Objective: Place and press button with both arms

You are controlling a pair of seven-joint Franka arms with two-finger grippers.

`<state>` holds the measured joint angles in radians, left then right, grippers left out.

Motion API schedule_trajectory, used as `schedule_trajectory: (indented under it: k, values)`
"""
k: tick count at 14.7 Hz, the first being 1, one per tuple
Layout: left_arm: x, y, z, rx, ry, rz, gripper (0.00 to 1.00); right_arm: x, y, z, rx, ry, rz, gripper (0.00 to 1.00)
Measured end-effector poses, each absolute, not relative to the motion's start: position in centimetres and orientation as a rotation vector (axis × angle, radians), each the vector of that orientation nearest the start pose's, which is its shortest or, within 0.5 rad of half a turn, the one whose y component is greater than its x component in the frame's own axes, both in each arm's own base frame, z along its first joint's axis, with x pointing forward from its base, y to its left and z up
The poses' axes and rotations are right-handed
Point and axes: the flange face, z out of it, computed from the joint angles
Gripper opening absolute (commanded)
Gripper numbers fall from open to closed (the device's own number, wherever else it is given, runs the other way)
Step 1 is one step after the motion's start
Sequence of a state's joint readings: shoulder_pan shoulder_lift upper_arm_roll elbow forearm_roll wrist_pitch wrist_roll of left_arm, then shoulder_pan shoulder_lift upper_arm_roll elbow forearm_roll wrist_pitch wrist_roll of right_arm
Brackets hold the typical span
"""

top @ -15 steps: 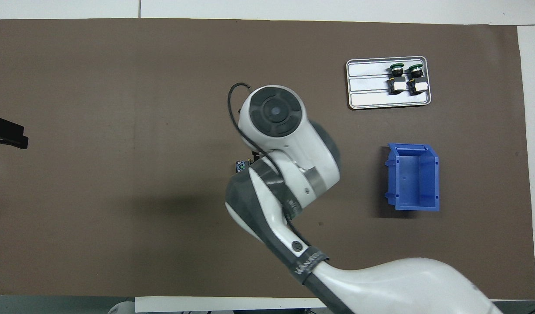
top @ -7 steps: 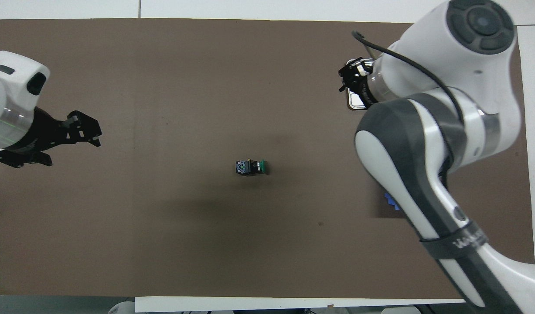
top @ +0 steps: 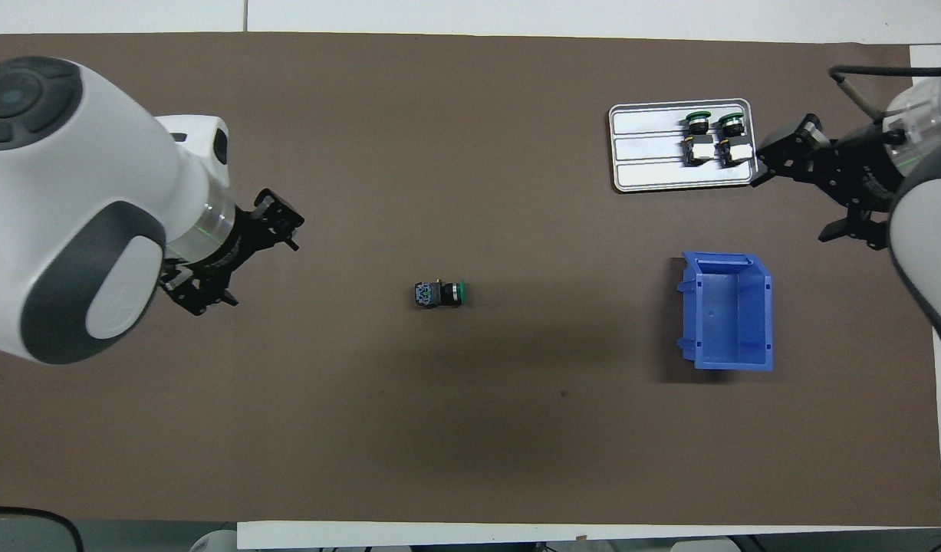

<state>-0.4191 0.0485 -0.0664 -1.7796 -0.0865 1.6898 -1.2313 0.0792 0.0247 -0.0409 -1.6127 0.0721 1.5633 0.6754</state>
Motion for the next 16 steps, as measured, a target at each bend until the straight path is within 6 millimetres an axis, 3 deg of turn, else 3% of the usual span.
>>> schedule_trajectory:
  k: [4, 7, 12, 16]
  values:
    - [49.1, -33.4, 45.9, -2.711, -1.495, 0.251, 1.0, 54.3, 1.8, 60.2, -3.088, 0.542, 0.166, 0.98]
    - [49.1, -36.5, 43.3, -2.59, -1.738, 0.241, 1.0, 54.2, 0.5, 60.0, -3.129, 0.301, 0.184, 0.98]
    - [47.2, -42.0, 38.1, -2.465, -1.874, 0.238, 1.0, 53.8, -0.7, 60.5, -3.162, 0.134, 0.181, 0.98]
    - [47.5, -43.9, 34.9, -2.393, -1.979, 0.229, 0.99, 53.5, -1.4, 60.8, -3.16, 0.049, 0.181, 0.98]
